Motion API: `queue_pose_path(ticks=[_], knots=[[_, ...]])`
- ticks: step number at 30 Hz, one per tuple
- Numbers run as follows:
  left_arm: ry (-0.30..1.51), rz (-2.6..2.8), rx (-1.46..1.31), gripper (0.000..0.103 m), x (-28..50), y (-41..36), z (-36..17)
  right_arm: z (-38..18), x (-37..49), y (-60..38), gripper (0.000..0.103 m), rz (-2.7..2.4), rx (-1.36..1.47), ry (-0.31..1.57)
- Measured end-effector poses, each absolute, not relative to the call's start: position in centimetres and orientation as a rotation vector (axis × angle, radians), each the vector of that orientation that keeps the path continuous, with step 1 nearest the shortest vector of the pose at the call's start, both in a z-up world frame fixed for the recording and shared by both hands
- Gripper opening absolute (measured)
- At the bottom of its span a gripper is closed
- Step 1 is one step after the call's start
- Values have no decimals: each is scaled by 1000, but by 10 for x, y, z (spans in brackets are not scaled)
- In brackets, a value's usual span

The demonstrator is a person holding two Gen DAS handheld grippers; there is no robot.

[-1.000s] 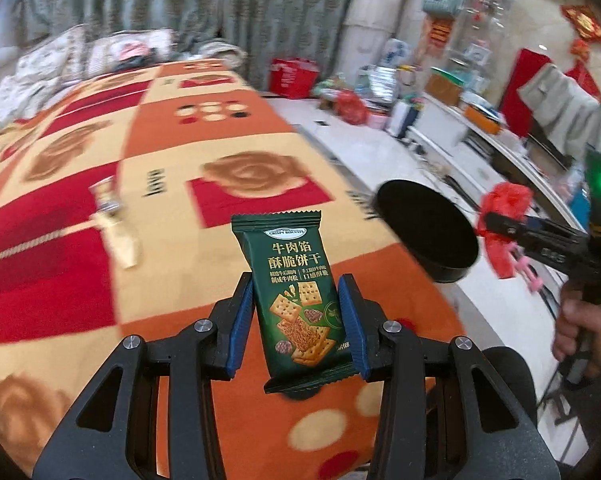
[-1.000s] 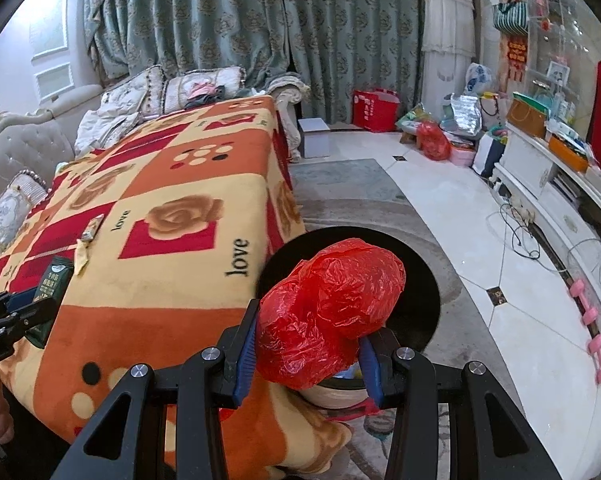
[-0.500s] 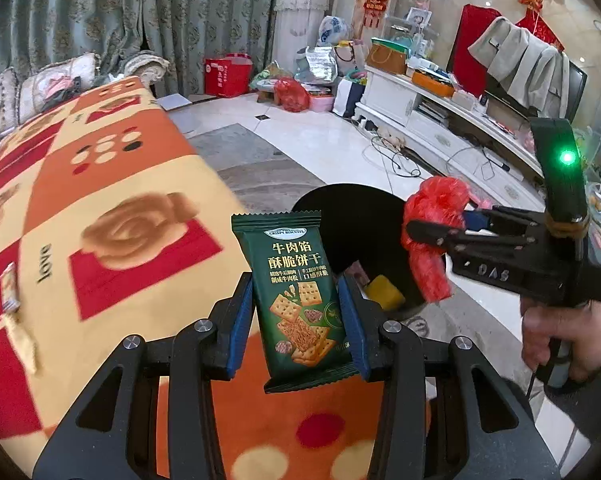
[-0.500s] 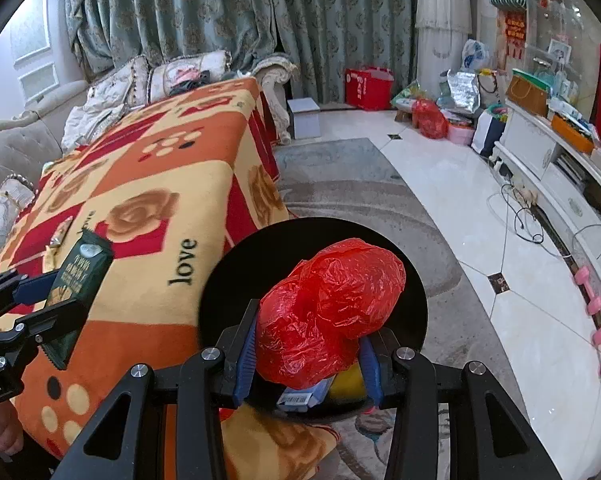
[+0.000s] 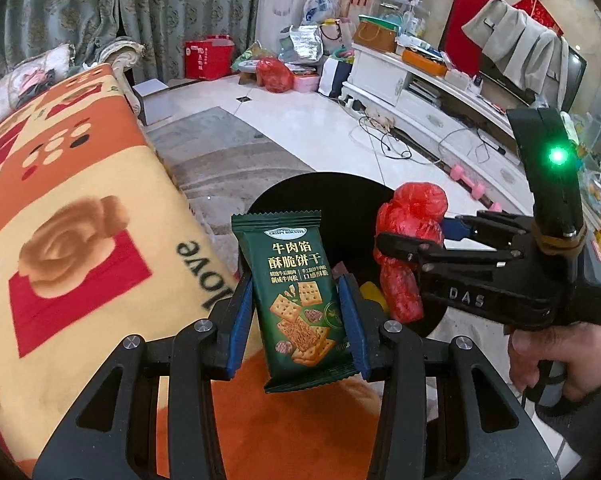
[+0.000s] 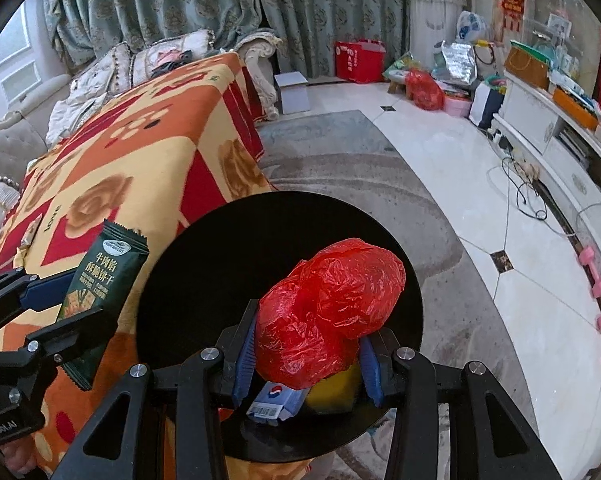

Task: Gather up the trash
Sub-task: 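Open left tool over the bin while right tool drops the red bag in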

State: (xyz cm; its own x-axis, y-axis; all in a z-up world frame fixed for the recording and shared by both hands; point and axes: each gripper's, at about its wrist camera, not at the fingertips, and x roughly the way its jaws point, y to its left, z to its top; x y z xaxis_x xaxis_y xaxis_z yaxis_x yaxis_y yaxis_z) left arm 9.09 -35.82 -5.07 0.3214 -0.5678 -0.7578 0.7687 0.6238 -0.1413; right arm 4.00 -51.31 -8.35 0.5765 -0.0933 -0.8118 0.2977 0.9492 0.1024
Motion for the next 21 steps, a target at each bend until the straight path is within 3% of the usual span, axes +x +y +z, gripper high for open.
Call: queue_pose_path(ticks=[2, 6, 11, 15, 21], knots=[[880, -888, 252, 44, 93, -361, -52, -87, 41, -518, 45, -242, 241, 940], [865, -879, 237, 62, 93, -359, -51, -89, 41, -527, 46, -250, 268, 939], [862, -831, 203, 62, 99, -342, -47, -86, 40, -529, 47, -256, 275, 923], [864, -789, 180, 62, 101, -322, -42, -83, 39, -525, 61, -257, 265, 915], [815, -730, 174, 62, 91, -281, -29, -67, 38, -511, 62, -249, 259, 889]])
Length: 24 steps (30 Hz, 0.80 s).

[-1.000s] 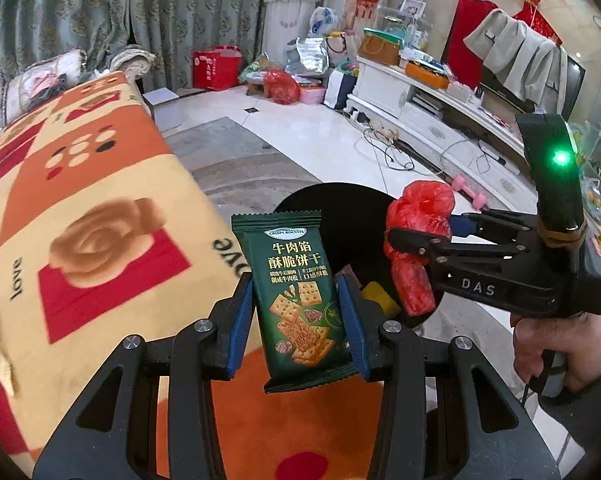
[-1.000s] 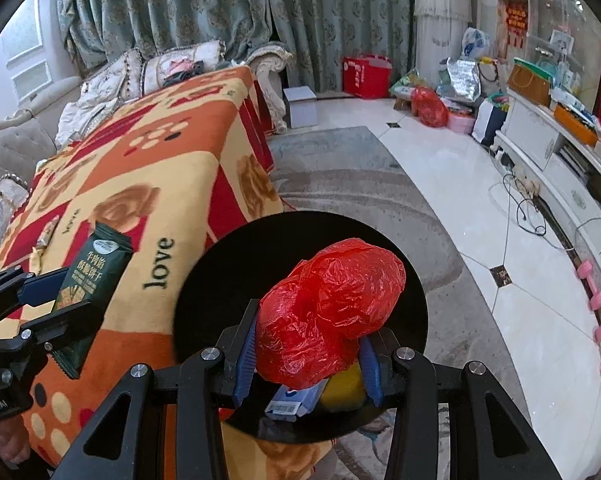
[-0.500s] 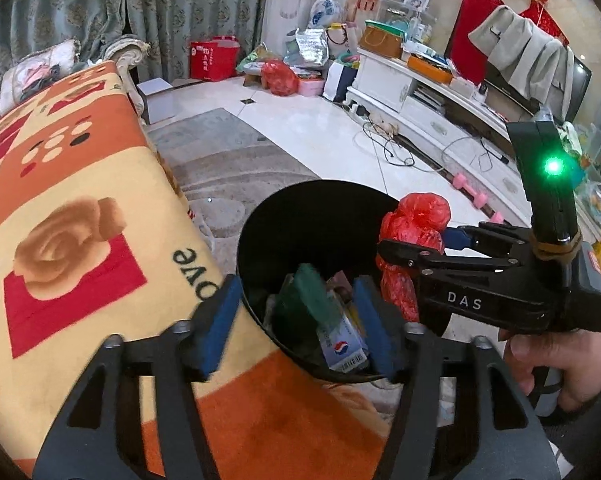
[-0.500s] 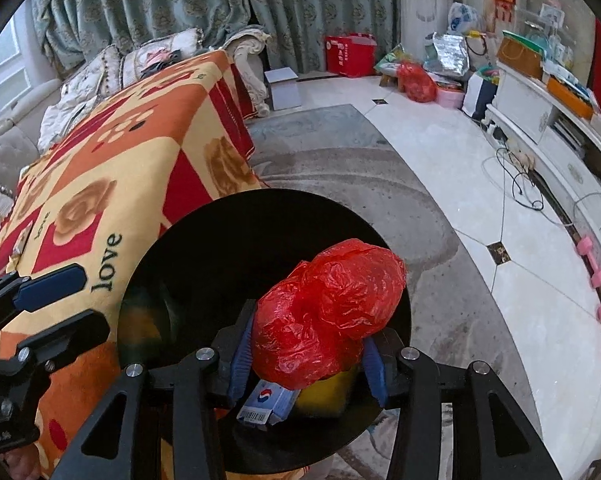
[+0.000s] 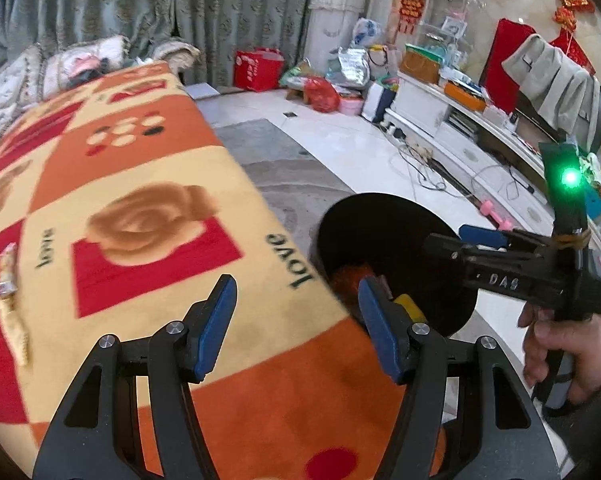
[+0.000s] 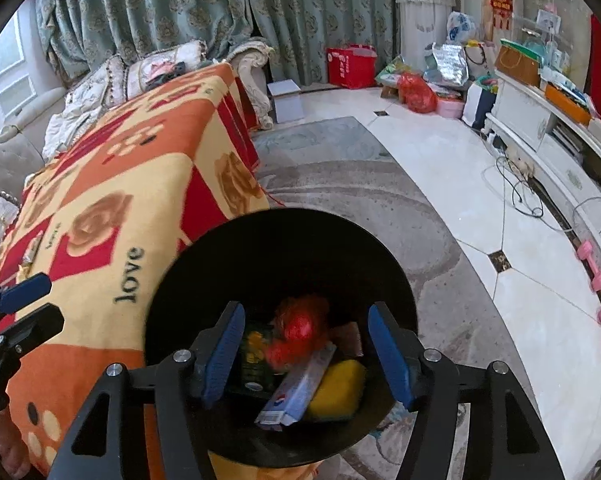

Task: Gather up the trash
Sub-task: 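Open left tool over the bin while right tool drops the red bag in, then grasp the beige cloth with left tool while right tool grasps the orange snack wrapper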

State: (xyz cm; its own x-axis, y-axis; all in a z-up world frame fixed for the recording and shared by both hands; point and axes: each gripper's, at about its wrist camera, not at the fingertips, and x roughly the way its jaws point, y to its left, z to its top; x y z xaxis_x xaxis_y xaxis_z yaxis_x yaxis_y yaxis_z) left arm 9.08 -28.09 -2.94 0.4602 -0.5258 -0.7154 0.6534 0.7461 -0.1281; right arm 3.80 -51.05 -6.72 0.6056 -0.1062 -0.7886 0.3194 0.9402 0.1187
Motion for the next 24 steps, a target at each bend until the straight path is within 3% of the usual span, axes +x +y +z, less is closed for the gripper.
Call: queue_pose_path(ticks=[10, 17, 24], knots=[[813, -489, 135, 62, 108, -163, -36, -37, 54, -432, 63, -138, 193, 856], [867, -249, 24, 62, 144, -67, -56, -50, 80, -351, 63, -11, 143, 891], [903, -224, -67, 62, 184, -49, -69, -66, 92, -285, 63, 101, 73, 911]])
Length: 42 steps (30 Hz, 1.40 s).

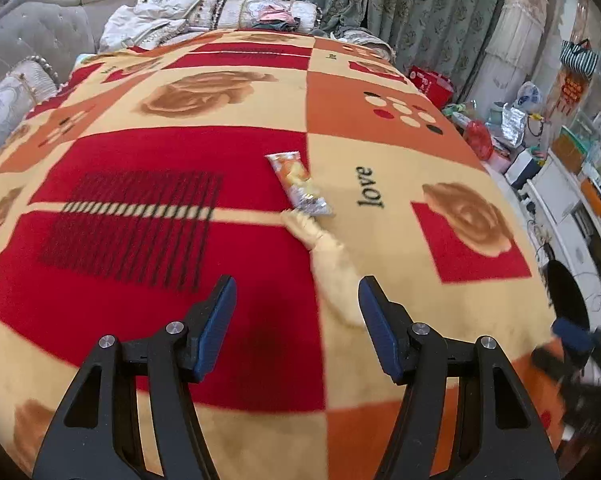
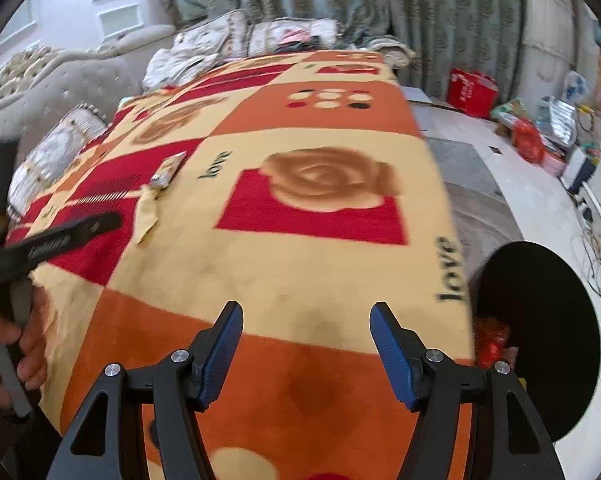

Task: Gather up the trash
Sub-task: 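Grasp the beige cloth with left tool while right tool grasps the orange snack wrapper, then lift the beige cloth with left tool while right tool lifts the snack wrapper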

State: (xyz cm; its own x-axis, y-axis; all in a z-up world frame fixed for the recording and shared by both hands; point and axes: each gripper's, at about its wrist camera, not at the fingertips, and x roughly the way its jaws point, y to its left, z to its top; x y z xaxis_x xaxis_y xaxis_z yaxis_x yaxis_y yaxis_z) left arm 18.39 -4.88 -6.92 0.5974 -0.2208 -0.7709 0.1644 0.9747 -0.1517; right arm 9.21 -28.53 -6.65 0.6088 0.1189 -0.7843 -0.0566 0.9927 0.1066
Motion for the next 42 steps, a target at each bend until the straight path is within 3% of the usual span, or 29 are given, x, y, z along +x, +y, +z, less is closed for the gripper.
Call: queue_pose_path(ticks=[6, 7, 9, 11, 21, 31, 36, 42], knots=[[928, -200, 4, 60, 202, -77, -81, -71, 100, -271, 63, 135, 57, 924], [940, -193, 14, 55, 203, -78, -85, -70, 102, -270, 63, 138, 53, 921], [927, -171, 33, 29, 200, -75, -87, -67, 106, -266, 63, 146, 41, 912], [918, -174, 20, 13, 196, -61, -86, -63, 112, -262, 63, 157, 32, 904], [878, -209, -26, 12, 159, -3, -70, -42, 191, -190, 64, 330, 3, 858], [960, -124, -89, 12, 145, 33, -75, -79, 296, -110, 63, 352, -47, 948], [951, -132, -91, 12, 146, 34, -72, -88, 298, -103, 28, 318, -104, 958], [951, -145, -77, 12, 137, 21, -69, -76, 262, -132, 15, 310, -65, 935]])
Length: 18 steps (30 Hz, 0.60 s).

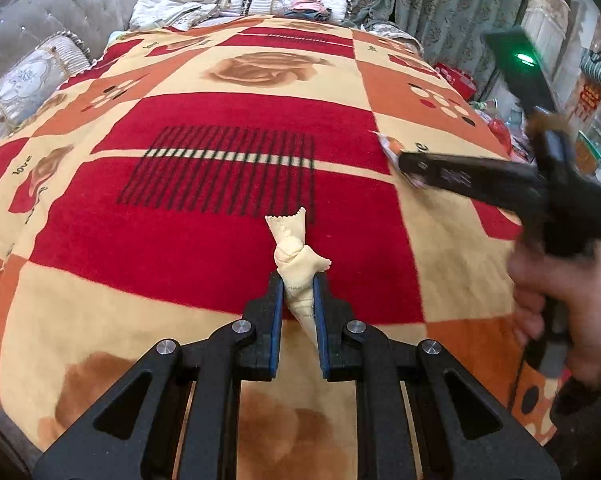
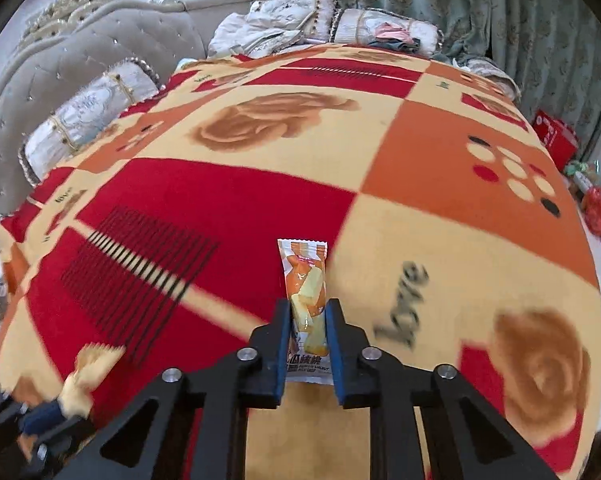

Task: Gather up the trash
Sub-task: 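Lift the beige cloth with left tool while right tool lifts the snack wrapper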

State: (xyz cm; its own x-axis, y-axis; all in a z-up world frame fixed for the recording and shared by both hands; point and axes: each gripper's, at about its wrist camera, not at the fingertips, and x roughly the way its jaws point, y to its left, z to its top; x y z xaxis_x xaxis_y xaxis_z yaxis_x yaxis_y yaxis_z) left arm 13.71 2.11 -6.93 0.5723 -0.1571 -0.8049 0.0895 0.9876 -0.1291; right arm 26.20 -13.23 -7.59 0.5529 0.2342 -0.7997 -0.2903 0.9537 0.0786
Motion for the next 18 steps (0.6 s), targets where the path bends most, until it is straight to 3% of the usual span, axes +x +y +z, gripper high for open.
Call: queue_pose_path(ticks=[18], knots=[[921, -190, 79, 12, 69, -40, -53, -48, 52, -189, 14, 231, 44, 867]])
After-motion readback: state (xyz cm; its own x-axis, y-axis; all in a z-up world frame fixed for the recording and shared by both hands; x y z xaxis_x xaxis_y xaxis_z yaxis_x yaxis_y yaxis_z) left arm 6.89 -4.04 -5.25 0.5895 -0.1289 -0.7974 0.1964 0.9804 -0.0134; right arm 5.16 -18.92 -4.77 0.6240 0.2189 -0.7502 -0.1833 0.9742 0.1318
